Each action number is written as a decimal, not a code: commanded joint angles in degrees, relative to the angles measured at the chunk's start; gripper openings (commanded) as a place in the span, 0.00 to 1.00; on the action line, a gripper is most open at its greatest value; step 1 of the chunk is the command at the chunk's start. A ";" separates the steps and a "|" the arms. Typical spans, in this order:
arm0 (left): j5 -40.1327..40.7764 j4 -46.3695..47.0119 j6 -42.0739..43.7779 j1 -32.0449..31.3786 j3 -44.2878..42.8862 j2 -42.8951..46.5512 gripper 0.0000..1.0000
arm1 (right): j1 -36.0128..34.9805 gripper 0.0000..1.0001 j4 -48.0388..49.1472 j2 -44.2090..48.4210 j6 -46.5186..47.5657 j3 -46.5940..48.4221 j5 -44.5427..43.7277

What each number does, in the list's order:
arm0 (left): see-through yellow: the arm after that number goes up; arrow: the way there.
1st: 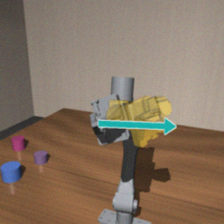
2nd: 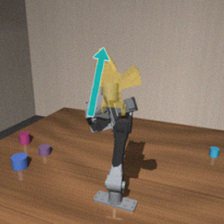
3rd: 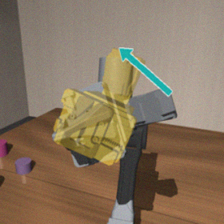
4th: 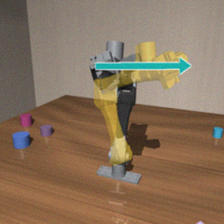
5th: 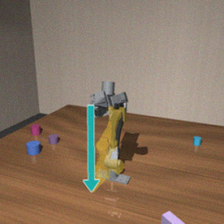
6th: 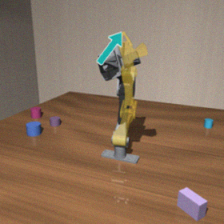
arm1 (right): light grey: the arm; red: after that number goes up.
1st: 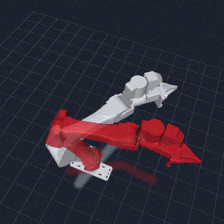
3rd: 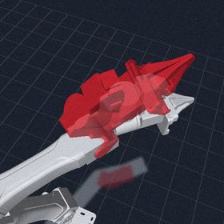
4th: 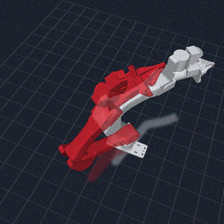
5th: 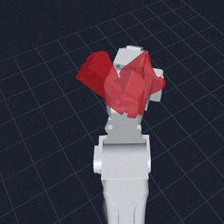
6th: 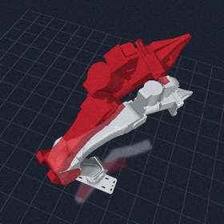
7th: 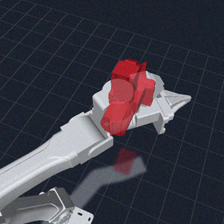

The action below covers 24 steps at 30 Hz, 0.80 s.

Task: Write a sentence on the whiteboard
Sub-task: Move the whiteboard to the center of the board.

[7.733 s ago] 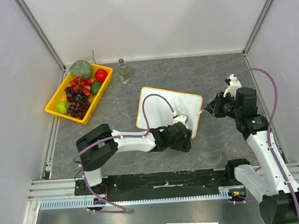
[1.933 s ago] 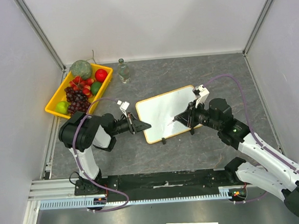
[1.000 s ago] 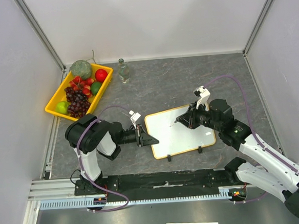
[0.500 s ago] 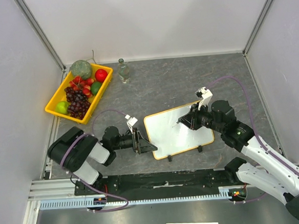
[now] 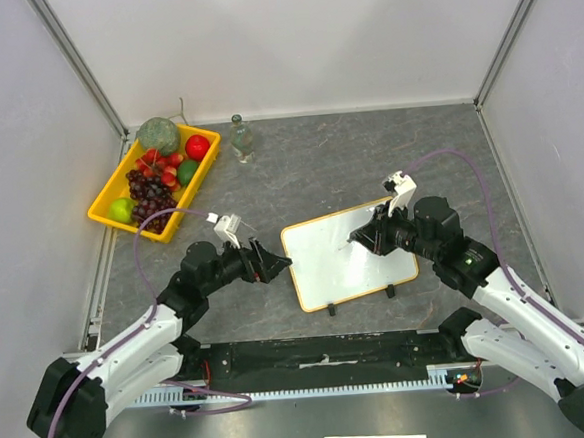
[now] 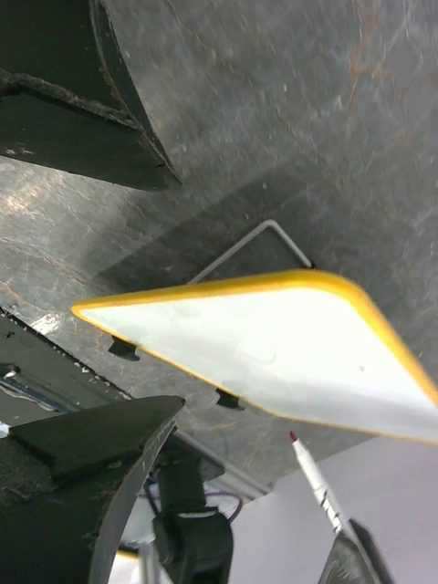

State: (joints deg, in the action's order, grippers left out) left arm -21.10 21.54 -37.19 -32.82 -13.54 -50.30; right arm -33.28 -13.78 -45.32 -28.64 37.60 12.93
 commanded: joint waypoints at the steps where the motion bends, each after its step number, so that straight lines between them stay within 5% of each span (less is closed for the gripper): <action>1: 8.10 -19.15 4.40 -0.05 -5.08 3.19 0.98 | -0.38 0.00 0.69 1.37 1.04 2.56 -1.50; 24: 10.03 -21.72 1.50 -0.05 -5.00 3.81 0.99 | -0.38 0.00 1.13 4.19 2.54 -0.25 -4.67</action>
State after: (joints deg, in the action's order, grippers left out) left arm -13.17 -0.91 -35.00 -32.82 -17.87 -45.78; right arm -33.28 -14.28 -41.08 -27.35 36.97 9.10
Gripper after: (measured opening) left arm 0.991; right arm 0.204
